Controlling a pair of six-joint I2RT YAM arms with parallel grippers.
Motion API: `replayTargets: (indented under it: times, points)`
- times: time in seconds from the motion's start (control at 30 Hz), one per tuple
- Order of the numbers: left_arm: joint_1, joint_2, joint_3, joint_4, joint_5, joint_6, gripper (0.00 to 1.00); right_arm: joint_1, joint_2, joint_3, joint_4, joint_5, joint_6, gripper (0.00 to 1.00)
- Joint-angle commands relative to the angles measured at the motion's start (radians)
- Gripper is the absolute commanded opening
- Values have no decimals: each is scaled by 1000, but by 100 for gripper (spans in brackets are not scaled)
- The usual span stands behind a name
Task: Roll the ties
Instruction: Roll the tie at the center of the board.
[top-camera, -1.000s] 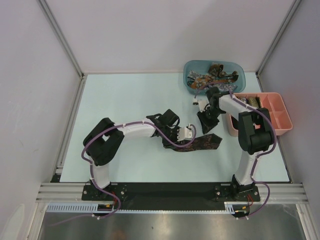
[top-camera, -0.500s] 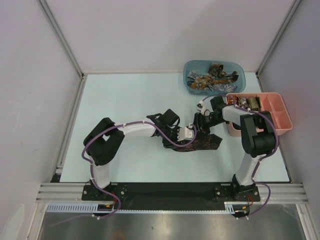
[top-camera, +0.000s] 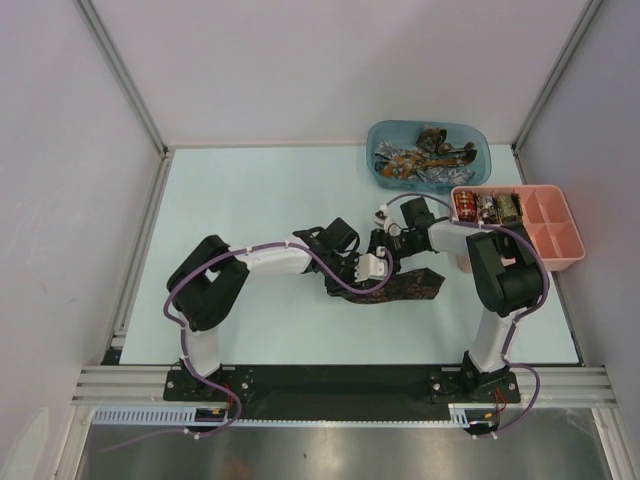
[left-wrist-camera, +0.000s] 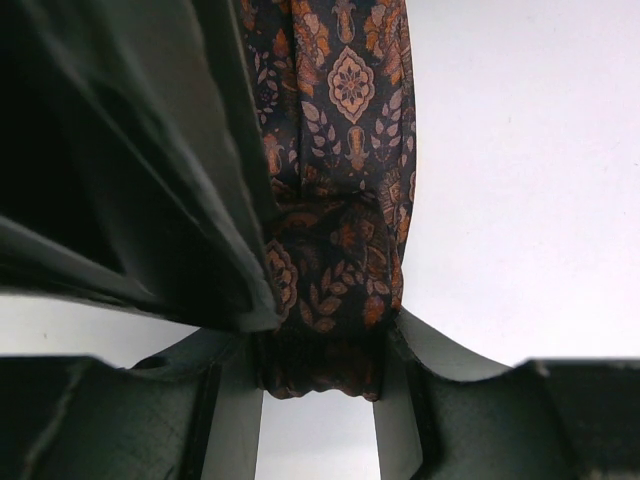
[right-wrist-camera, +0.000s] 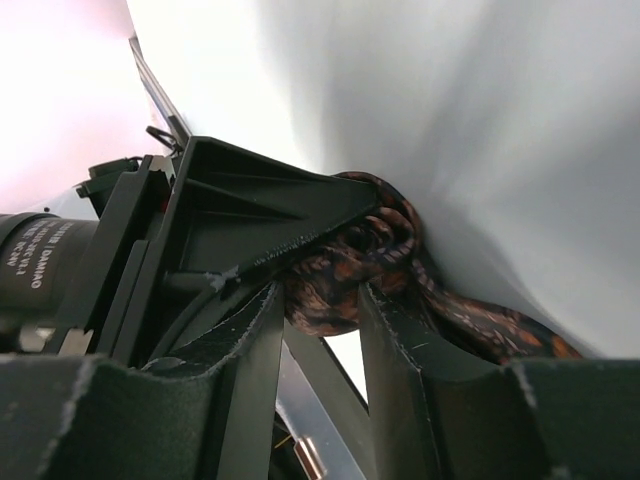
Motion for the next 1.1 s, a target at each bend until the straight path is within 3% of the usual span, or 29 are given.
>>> replayTargets:
  times: [0.0,0.3,0.43,0.57,0.63,0.7,0.77,0.87,1.07]
  points:
    - [7,35,20,18,-30,6,5,16,14,-18,33,-17,6,40]
    - [7,37,21,17,-31,5,6,33,15,-26,-30,-17,-44,22]
    - [7,39,24,15,-31,5,6,33,21,-24,-45,2,-66,0]
    - [9,37,24,18,-37,-1,10,29,43,-18,-91,43,-118,0]
    - [13,28,21,20,-20,-15,23,21,49,-21,-106,64,-130,0]
    - [32,6,13,34,13,-29,44,15,57,-21,-125,83,-150,0]
    - [52,-38,-10,69,73,-59,59,6,60,-21,-140,106,-172,0]
    - [64,-98,-48,118,130,-89,75,-13,66,-21,-165,133,-198,0]
    - [62,-112,-69,182,171,-141,86,-53,54,-32,-218,192,-236,0]
